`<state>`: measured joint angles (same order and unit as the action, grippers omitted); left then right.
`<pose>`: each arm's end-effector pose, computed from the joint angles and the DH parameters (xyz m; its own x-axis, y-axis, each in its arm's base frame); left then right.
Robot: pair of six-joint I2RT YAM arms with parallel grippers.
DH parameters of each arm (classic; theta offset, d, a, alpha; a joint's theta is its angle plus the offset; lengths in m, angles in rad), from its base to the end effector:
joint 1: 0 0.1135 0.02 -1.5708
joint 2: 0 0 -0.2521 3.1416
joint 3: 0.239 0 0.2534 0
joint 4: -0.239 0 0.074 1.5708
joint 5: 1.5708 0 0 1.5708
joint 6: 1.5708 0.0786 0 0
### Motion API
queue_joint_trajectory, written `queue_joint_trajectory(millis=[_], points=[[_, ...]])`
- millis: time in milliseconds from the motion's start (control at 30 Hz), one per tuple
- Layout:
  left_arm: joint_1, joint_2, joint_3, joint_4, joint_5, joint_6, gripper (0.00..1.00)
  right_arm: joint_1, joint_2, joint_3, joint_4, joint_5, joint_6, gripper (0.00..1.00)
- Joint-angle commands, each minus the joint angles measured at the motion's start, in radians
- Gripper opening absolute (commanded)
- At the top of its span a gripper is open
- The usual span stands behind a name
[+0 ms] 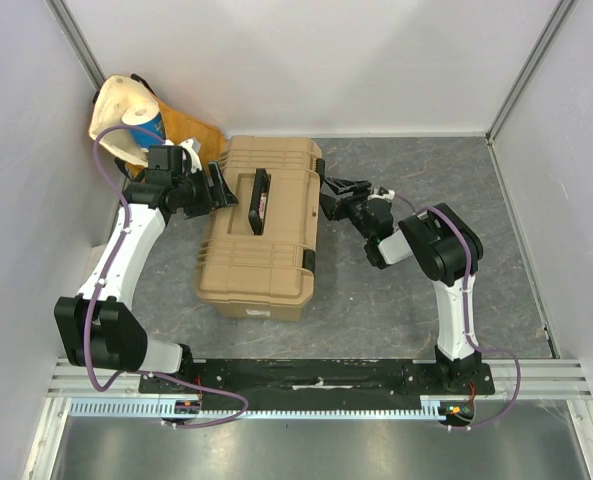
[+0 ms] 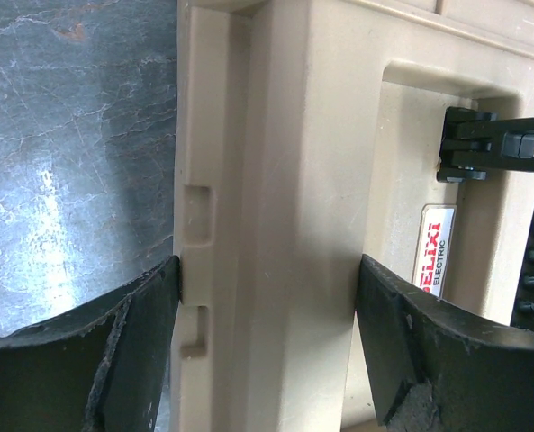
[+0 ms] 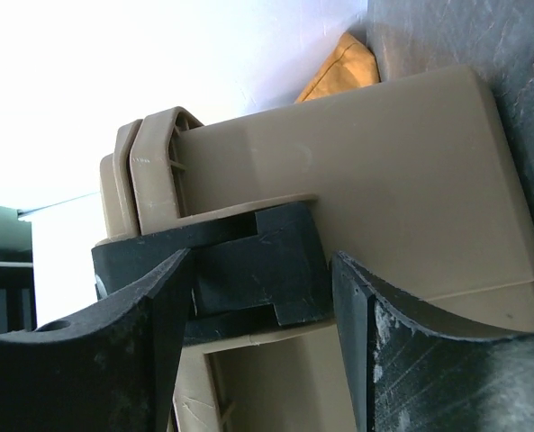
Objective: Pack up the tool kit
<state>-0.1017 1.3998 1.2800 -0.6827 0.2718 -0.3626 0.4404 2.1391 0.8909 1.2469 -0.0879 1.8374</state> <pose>0.3289 -0.0548 0.2844 -0.7694 -0.2649 -0.5813 0.0112 0.9042 -0.4270 0.3977 0.1951 0.1113 -0.4859 0.8333 0.2636 0.1339 -0.2270 0.9646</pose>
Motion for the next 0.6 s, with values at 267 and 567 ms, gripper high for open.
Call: queue_joint_trajectory(millis=[267, 567], points=[[-0.003, 0.016, 0.013, 0.052, 0.038, -0.042, 0.79, 0.087, -0.002, 0.098, 0.51, -0.098, -0.053, 0.58], [-0.003, 0.013, 0.018, 0.054, 0.035, -0.033, 0.79, 0.075, -0.064, 0.063, 0.461, -0.121, -0.179, 0.5]])
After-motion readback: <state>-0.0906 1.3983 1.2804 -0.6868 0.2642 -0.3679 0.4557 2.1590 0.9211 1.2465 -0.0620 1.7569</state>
